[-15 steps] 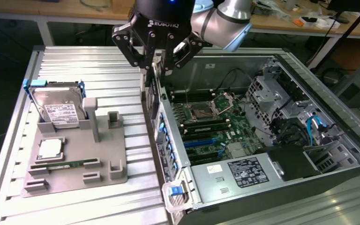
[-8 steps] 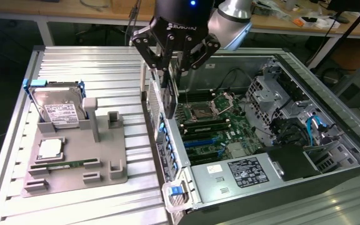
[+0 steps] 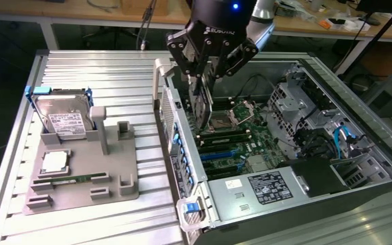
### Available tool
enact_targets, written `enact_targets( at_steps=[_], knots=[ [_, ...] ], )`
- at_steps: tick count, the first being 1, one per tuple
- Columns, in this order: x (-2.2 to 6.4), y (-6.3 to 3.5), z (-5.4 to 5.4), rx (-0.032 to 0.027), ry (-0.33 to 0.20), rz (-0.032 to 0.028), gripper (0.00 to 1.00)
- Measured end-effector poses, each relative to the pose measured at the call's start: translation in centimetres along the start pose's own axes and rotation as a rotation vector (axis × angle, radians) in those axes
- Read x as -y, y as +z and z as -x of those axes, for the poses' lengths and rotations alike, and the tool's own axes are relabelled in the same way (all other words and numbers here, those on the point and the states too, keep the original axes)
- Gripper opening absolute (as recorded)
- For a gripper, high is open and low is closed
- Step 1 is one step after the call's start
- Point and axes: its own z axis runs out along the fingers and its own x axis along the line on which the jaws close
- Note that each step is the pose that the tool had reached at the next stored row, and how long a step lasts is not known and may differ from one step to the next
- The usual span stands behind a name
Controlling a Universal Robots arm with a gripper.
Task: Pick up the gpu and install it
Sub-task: 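Pick up the gpu and move the gpu toward the slot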
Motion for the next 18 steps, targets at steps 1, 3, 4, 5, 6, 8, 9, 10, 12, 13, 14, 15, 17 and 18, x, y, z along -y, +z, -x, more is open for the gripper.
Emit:
enact_targets(
  at_steps=[1, 3, 4, 5, 6, 8, 9, 10, 12, 13, 14, 15, 17, 18],
  knots=[
    [-0.01, 0.01, 0.3, 0.0000, 0.000, 0.0000, 0.27],
    [-0.03, 0.01, 1.1, -0.0001, 0.000, -0.0001, 0.27],
    [-0.04, 0.02, 1.6, -0.0001, 0.000, -0.0001, 0.27],
    [-0.04, 0.02, 2.0, -0.0001, 0.000, -0.0001, 0.27],
    [-0.04, 0.02, 2.4, -0.0001, 0.000, -0.0002, 0.27],
    [-0.04, 0.04, 3.0, 0.0000, 0.000, 0.0000, 0.27],
    [-0.05, 0.04, 3.4, -0.0001, 0.000, -0.0001, 0.27],
    [-0.06, 0.04, 3.8, -0.0001, 0.000, -0.0002, 0.27],
    [-0.08, 0.05, 4.3, 0.0000, 0.000, 0.0000, 0.27],
    [-0.08, 0.05, 4.5, 0.0000, 0.000, 0.0000, 0.27],
    [-0.09, 0.05, 4.8, 0.0000, 0.000, 0.0000, 0.27],
    [-0.10, 0.05, 5.0, 0.0000, 0.000, 0.0000, 0.27],
    [-0.10, 0.05, 5.5, 0.0000, 0.000, -0.0001, 0.27],
    [-0.09, 0.05, 5.7, -0.0001, 0.000, -0.0001, 0.27]
  ],
)
